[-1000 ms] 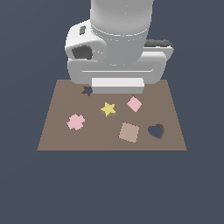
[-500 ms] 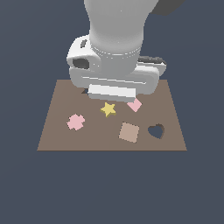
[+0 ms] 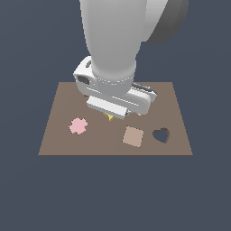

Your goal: Insert a designated object into the corresponding slot on a board.

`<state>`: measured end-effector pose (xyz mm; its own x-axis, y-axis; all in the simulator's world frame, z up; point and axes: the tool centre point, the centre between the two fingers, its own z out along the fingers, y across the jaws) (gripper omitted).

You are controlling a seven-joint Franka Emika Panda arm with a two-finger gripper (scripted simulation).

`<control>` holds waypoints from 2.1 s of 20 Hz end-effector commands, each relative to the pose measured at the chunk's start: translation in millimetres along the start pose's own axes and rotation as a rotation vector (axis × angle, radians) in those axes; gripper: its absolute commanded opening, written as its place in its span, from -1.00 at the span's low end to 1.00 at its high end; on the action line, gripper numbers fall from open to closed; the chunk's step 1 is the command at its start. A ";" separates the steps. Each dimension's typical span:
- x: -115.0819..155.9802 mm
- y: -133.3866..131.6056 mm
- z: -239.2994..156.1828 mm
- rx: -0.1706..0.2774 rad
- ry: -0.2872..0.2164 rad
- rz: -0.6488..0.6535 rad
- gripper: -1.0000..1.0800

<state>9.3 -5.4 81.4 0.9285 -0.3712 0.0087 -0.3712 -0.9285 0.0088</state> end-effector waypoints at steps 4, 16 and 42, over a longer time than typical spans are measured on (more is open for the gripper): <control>0.6 3.0 19.9 0.004 -0.005 0.112 0.92; 0.3 4.4 33.4 0.007 -0.009 0.168 0.92; 1.6 5.8 50.7 0.008 -0.009 0.208 -1.00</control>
<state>8.6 -10.7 30.7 0.8385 -0.5448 0.0004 -0.5448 -0.8385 -0.0008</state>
